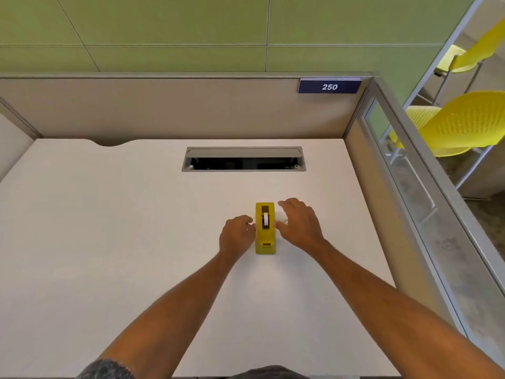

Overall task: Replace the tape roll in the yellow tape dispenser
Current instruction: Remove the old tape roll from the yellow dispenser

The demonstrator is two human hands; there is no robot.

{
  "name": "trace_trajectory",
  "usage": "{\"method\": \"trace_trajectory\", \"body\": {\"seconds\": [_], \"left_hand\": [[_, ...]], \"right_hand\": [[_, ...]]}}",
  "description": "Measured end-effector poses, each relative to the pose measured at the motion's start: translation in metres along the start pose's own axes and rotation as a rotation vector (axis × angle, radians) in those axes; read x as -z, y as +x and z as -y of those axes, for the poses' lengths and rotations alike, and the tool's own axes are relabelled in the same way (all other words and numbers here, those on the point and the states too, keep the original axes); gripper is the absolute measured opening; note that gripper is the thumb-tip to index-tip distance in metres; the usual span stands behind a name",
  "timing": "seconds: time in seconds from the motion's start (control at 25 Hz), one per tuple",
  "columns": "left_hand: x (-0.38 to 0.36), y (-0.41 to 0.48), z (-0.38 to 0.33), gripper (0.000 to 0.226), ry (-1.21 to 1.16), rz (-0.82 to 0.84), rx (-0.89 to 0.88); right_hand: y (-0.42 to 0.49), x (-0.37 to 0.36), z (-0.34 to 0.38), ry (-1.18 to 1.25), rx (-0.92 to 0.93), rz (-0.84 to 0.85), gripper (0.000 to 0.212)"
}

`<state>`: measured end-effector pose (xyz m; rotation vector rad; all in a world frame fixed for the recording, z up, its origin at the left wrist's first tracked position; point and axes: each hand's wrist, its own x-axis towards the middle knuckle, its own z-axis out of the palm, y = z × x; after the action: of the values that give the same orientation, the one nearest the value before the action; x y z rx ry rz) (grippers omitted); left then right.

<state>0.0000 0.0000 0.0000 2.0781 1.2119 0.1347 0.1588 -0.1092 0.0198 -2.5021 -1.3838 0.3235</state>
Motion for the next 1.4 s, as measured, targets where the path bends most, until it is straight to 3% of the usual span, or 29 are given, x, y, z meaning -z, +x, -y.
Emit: {"method": "trace_trajectory", "body": {"seconds": [0.24,0.44,0.96,1.4], "left_hand": [[-0.014,0.015,-0.007,0.016,-0.310,0.023,0.197],[-0.018,0.025,-0.005,0.014,-0.423,0.006,0.292],[-0.018,0.034,0.004,0.024,-0.488,0.045,0.315],[-0.017,0.032,0.005,0.024,-0.495,0.061,0.332]], "right_hand": [[0.015,-0.014,0.008,0.078,-0.040,0.137,0.061],[0.023,-0.017,0.016,0.062,-0.002,0.139,0.053],[0.039,-0.027,0.016,-0.028,0.020,0.143,0.034],[0.044,-0.032,0.015,-0.050,0.044,0.118,0.039]]}}
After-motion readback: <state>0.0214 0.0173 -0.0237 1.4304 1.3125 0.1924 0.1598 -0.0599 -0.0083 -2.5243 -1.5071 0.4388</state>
